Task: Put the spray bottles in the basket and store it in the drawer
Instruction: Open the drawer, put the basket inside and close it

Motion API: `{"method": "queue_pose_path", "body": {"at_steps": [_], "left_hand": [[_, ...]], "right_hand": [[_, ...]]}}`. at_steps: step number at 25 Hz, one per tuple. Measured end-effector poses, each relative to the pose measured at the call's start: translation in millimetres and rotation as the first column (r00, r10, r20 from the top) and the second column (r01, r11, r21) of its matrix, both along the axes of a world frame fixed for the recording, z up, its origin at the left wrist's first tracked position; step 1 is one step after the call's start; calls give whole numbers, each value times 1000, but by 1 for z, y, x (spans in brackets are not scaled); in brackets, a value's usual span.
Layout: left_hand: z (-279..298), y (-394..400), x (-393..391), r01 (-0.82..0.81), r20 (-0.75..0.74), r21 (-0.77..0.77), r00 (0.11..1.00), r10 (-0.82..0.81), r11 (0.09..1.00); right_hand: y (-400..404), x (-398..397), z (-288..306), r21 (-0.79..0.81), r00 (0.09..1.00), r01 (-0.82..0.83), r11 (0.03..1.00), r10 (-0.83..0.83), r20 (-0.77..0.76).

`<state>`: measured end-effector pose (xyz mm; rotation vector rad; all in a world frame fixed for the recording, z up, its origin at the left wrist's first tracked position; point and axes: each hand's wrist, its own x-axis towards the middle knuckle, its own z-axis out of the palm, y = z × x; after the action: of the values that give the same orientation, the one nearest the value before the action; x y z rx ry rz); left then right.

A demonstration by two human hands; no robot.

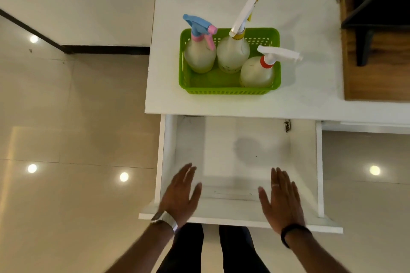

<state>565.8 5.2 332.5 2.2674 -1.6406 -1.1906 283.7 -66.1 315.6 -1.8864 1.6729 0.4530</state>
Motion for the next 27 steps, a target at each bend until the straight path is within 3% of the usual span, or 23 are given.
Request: {"method": "queue_pose_path", "body": {"at_steps": [1, 3, 6, 7, 9, 11, 13, 15, 17, 23, 27], "left_hand": [[9, -29, 12, -114, -33, -134, 993, 111, 984], [35, -84, 35, -343, -177, -369, 938, 297, 864], [56, -159, 67, -558, -341, -463, 829, 443, 689], [59, -184, 75, -643, -410, -402, 763, 500, 652], [63, -229, 87, -797, -593, -121, 536, 601, 591], [66, -264, 95, -816, -656, 191, 308, 689, 546], [69, -283, 99, -779, -633, 337, 227, 740, 528], [72, -289, 98, -734, -635, 394, 217, 741, 552], [71, -292, 94, -712, -634, 409, 229, 738, 571], [77, -287, 86, -719, -642, 383, 244, 727, 580], [77, -254, 78, -678, -729, 425, 137, 671, 600]], "right_hand": [[-32, 4, 4, -59, 996, 60, 996, -56, 66], [-96, 10, 15, -169, 964, 204, 964, -168, 206], [-181, 24, 36, -232, 856, 419, 878, -296, 423], [-205, 32, 43, -190, 804, 485, 854, -349, 482], [-247, 51, 55, -8, 634, 632, 775, -511, 580], [-278, 69, 65, 314, 337, 717, 622, -704, 625], [-293, 81, 73, 612, 64, 632, 475, -820, 570], [-295, 89, 77, 735, -56, 537, 415, -851, 522], [-293, 93, 77, 769, -116, 504, 394, -851, 512], [-286, 99, 84, 762, -107, 451, 465, -819, 564], [-252, 90, 85, 779, -155, 412, 473, -806, 571]]}}
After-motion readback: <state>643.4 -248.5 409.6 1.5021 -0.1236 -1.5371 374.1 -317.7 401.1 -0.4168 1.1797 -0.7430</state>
